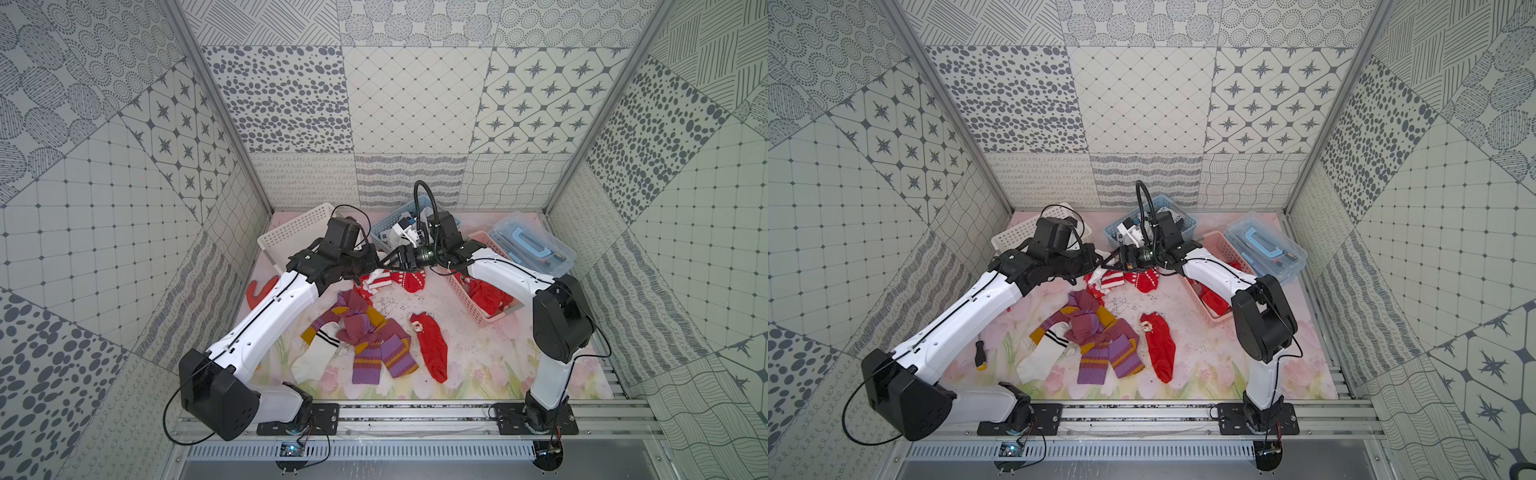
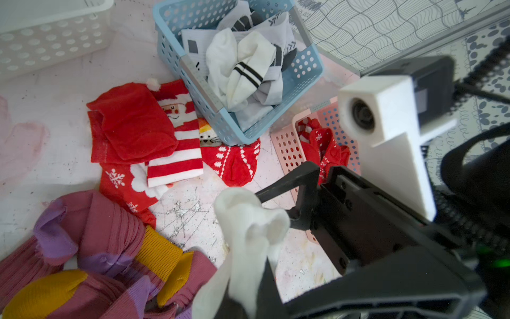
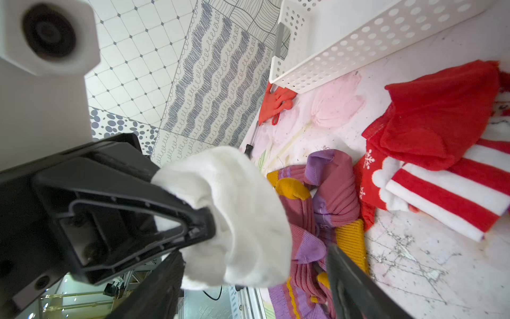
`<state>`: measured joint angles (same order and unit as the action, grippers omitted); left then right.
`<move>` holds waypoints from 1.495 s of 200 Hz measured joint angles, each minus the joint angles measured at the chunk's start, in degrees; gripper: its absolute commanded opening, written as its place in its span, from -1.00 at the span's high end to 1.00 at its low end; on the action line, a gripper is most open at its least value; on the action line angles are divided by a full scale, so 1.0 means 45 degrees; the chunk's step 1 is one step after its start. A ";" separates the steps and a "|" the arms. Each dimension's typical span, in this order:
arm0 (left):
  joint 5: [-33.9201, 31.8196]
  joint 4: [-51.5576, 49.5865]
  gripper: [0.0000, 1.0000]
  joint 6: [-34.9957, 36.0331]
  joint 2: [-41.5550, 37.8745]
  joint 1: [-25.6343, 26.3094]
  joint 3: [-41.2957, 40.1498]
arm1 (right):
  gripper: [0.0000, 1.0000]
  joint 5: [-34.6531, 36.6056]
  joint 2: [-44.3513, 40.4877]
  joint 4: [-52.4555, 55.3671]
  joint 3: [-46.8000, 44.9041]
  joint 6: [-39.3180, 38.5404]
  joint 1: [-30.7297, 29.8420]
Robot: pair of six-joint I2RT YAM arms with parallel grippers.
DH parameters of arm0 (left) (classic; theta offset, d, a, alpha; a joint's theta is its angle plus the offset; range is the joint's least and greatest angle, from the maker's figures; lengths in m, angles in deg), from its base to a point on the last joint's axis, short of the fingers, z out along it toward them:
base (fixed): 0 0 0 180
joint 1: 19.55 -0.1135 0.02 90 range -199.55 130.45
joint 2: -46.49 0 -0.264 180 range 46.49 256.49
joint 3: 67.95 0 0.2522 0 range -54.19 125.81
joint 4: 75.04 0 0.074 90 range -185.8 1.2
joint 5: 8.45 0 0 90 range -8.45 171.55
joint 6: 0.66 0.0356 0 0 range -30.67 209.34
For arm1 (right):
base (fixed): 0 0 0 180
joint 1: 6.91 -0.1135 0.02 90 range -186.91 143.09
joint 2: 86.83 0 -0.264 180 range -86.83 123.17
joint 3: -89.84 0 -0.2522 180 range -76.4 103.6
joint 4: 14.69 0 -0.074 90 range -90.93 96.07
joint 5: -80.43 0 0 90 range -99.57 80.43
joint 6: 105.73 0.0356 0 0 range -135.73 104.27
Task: Sort the socks into the basket by color
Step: Place the sock in the bin.
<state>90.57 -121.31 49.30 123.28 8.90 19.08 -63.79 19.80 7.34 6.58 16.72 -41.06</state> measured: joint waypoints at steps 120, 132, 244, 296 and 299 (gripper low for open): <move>0.0175 0.1642 0.71 -0.0117 0.0044 -0.0029 -0.0068 | 1.00 -0.0743 -0.0010 -0.2273 -0.0058 0.1690 0.0092; 0.0204 0.1671 0.22 -0.0121 0.0044 -0.0087 -0.0068 | 1.00 -0.0695 -0.0029 -0.2273 -0.0058 0.1681 0.0112; 0.0131 0.0019 -0.33 -0.0359 -0.0369 -0.1103 -0.0068 | 1.00 0.1685 0.0272 0.0374 0.2608 0.0369 0.1948; -0.0175 -0.1933 -0.30 -0.0457 -0.0646 -0.1433 -0.0860 | 1.00 0.4158 0.3118 0.3410 0.6970 -0.1069 0.2948; -0.0199 -0.2059 -0.30 -0.0476 -0.0680 -0.1452 -0.0952 | 1.00 0.4294 0.3288 0.3594 0.7159 -0.1132 0.2977</move>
<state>89.67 -130.58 47.16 120.22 2.36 14.80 -44.46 34.60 23.51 38.79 11.63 -27.66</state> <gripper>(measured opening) 0.653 0.061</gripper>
